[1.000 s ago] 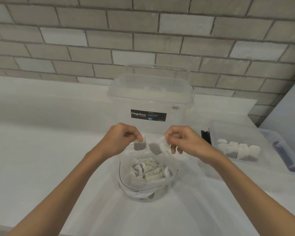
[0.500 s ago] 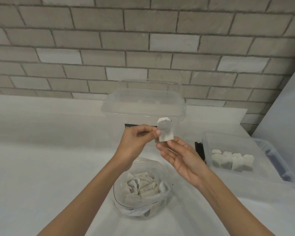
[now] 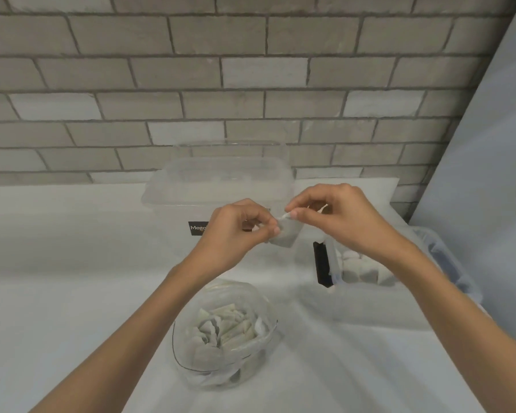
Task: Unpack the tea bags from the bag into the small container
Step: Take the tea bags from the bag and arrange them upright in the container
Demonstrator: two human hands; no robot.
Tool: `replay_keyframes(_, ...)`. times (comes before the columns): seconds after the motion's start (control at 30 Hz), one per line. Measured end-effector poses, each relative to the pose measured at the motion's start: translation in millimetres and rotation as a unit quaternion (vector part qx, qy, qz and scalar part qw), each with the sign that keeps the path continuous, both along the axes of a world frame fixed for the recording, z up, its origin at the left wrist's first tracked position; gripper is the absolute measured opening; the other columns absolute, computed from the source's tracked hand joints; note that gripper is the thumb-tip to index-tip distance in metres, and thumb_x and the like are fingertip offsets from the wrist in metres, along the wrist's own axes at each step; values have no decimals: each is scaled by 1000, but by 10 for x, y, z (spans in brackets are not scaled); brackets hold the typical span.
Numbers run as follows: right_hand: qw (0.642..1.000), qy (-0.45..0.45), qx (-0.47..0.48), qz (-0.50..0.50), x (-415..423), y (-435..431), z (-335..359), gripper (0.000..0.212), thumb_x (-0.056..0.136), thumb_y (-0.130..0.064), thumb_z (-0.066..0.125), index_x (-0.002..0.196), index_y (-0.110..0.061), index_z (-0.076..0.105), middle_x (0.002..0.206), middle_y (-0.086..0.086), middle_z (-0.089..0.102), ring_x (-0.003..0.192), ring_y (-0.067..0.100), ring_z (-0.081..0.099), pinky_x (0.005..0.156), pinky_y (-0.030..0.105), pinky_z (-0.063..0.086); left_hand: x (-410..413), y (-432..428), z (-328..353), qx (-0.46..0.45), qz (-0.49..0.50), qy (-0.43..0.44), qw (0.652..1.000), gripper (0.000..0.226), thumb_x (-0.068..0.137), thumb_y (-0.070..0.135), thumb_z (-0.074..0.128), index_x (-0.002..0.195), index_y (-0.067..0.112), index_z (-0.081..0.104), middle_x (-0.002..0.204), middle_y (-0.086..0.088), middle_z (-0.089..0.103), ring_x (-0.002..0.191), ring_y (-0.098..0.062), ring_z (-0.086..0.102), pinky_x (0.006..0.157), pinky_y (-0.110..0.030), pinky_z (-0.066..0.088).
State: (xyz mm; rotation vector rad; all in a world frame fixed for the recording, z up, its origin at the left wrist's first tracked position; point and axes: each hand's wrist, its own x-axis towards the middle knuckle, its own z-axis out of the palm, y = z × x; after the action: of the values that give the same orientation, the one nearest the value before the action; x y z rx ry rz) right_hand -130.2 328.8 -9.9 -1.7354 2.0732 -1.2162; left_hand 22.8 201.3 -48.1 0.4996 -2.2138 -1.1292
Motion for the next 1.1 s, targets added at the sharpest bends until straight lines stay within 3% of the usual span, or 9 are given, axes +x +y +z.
replay_keyframes(0.2, 995, 78, 30, -54, -374, 302, 159, 7, 86, -24, 69, 80, -28, 72, 67, -24, 65, 64, -2, 60, 64, 6, 41, -435, 149, 74, -17, -42, -15, 999, 13, 79, 14, 77, 77, 27, 76, 88, 6, 68, 84, -13, 66, 86, -37, 53)
replay_keyframes(0.33, 987, 97, 59, -115, -784, 621, 204, 8, 89, -22, 65, 82, -23, 70, 61, -12, 65, 58, 5, 61, 57, 10, 40, -808, 281, 63, -24, -47, -28, 998, 13, 82, 14, 74, 81, 27, 75, 86, 9, 71, 84, -11, 66, 84, -28, 53)
replay_keyframes(0.47, 974, 113, 108, -165, -1203, 930, 89, 9, 89, -16, 64, 83, -19, 70, 61, -2, 68, 56, 0, 60, 63, 19, 45, -1286, 494, -30, -21, -87, -56, 994, 14, 86, 15, 71, 94, 26, 70, 80, 9, 68, 70, -4, 63, 73, -15, 50)
replay_keyframes(0.57, 963, 125, 141, -193, -1460, 1112, -53, 12, 87, -9, 64, 86, -19, 70, 62, -5, 68, 60, -5, 60, 61, 6, 42, -1718, 675, -198, -43, -125, -107, 985, 17, 87, 11, 67, 100, 22, 70, 78, 9, 65, 69, 2, 58, 61, -6, 45)
replay_keyframes(0.63, 955, 139, 162, -207, -1598, 1207, -141, 16, 86, -6, 61, 90, -18, 71, 66, -7, 68, 62, -3, 61, 62, 1, 39, -2015, 798, -347, -65, -147, -146, 976, 15, 86, 8, 66, 96, 16, 74, 82, 5, 67, 75, -1, 59, 63, -3, 43)
replay_keyframes(0.77, 949, 144, 171, -222, -1767, 1373, -224, 18, 86, -3, 59, 93, -12, 73, 77, -1, 68, 69, 6, 57, 63, -2, 36, -2566, 1003, -701, -94, -177, -216, 956, 13, 81, 4, 69, 87, 12, 76, 90, -6, 73, 86, -18, 67, 83, -28, 53)
replay_keyframes(1.1, 958, 89, 160, -219, -2088, 1604, -394, 17, 87, -5, 60, 89, -15, 73, 66, -16, 60, 66, -20, 53, 62, 0, 38, -3128, 1151, -1200, -185, -160, -314, 917, 14, 84, 1, 63, 93, 7, 72, 106, -14, 66, 97, -30, 64, 87, -33, 52)
